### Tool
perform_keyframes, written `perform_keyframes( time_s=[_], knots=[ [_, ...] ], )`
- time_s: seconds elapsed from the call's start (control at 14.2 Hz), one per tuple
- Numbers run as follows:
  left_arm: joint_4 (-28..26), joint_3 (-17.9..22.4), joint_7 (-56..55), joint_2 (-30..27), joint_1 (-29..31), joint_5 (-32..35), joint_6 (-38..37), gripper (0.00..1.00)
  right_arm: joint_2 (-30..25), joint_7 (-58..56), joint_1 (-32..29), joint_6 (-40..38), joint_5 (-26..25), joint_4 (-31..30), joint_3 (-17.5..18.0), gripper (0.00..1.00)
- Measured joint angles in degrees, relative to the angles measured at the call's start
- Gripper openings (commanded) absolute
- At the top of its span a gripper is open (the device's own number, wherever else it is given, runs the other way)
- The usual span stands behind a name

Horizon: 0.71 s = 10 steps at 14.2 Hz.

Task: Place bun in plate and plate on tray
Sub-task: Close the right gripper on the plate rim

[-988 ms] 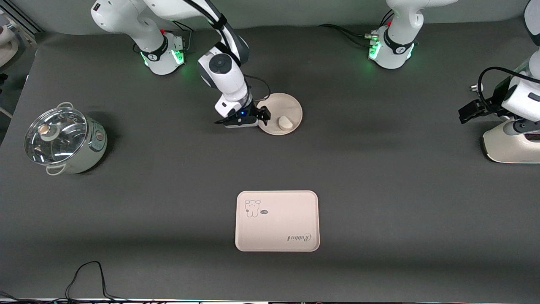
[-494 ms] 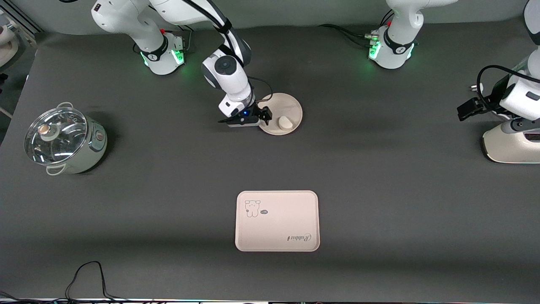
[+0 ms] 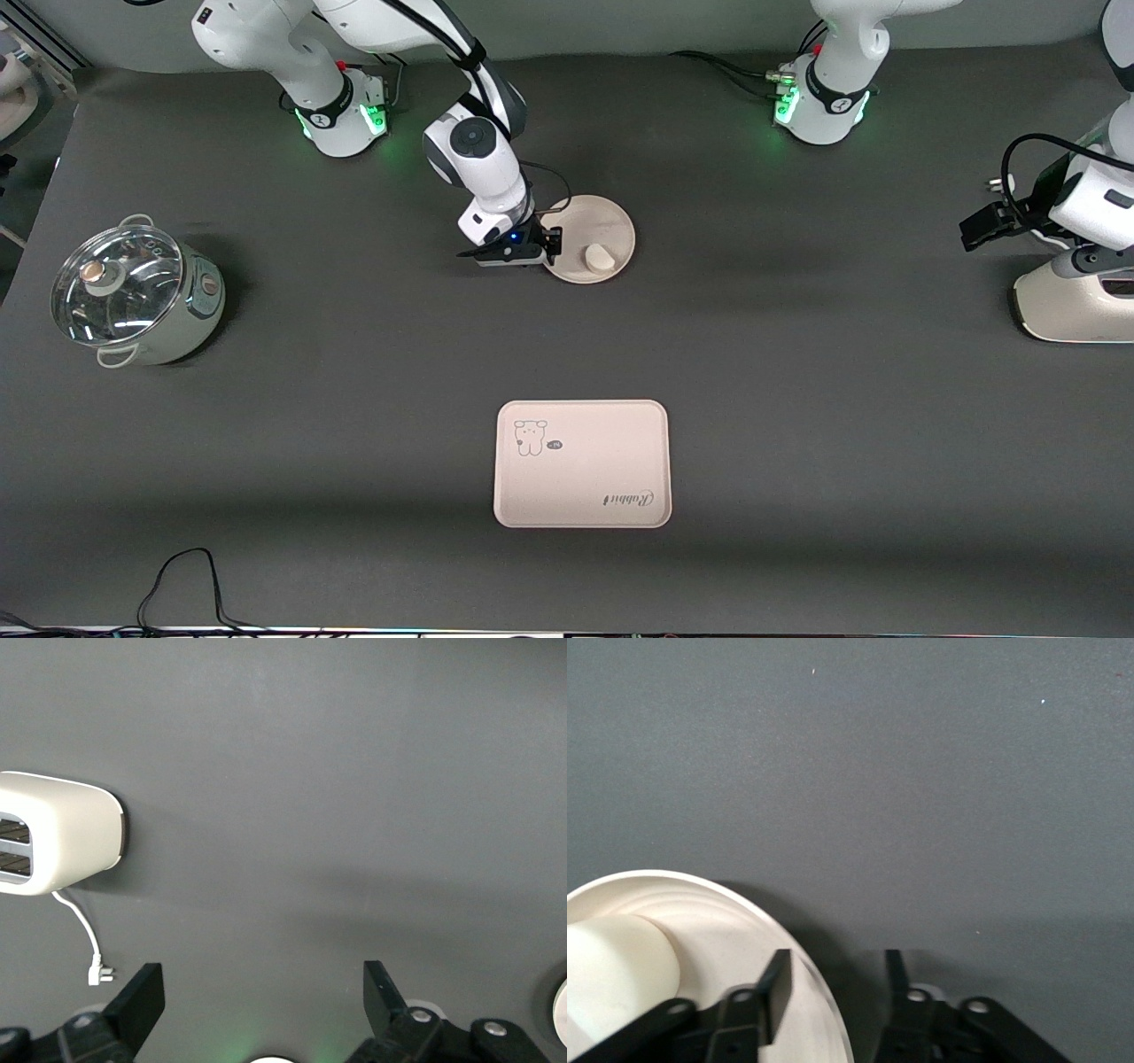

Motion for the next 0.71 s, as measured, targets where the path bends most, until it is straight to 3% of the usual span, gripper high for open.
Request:
perform_keyframes(
  time_s=[0.21, 0.71],
  knots=[
    [0.02, -0.03, 0.00, 0.00, 0.00, 0.00, -0.27, 1.00, -0.22, 0.00, 0.00, -1.06, 0.00, 0.00, 0.00, 0.07],
    [0.06, -0.04, 0.00, 0.00, 0.00, 0.00, -0.36, 1.00, -0.73, 0.00, -0.07, -1.84, 0.00, 0.05, -0.01, 0.03]
  ],
)
